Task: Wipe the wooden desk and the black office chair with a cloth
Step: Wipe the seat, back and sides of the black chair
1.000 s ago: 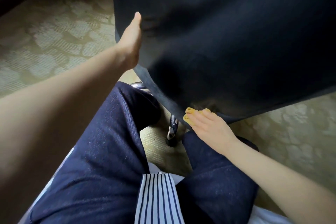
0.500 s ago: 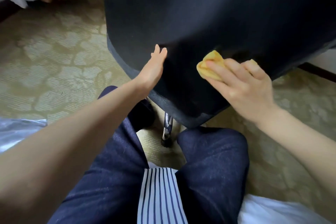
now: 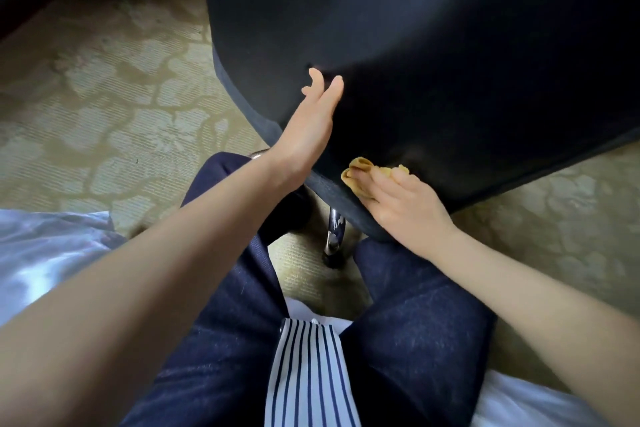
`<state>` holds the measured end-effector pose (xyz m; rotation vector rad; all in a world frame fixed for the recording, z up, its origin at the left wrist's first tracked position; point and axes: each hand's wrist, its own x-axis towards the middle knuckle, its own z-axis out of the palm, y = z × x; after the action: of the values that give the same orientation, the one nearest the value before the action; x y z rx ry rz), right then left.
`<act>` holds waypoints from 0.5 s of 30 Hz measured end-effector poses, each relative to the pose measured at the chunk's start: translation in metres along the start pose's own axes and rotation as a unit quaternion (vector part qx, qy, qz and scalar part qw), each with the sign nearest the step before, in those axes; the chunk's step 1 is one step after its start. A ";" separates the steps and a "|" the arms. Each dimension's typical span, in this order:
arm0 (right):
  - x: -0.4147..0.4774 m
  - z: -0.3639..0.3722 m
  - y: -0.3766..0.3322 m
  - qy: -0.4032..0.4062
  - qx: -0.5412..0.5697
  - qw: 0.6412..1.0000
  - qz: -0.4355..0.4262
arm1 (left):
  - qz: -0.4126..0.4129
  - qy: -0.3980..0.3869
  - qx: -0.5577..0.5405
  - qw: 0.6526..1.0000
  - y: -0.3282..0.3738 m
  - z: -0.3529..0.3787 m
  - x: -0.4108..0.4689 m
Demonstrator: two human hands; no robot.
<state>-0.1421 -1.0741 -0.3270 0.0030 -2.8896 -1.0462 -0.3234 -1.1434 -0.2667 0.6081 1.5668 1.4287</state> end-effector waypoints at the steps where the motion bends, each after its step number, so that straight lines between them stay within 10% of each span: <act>1: -0.002 0.004 -0.006 -0.018 0.038 0.999 -0.016 | -0.006 -0.003 -0.001 1.000 0.000 0.001 -0.001; 15: -0.060 0.005 -0.002 -0.185 0.066 0.974 -0.112 | -0.009 -0.001 0.027 1.000 -0.002 -0.004 -0.001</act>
<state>-0.0828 -1.0712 -0.3361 0.1623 -3.3599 -0.9743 -0.3255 -1.1467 -0.2685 0.6248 1.6100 1.3756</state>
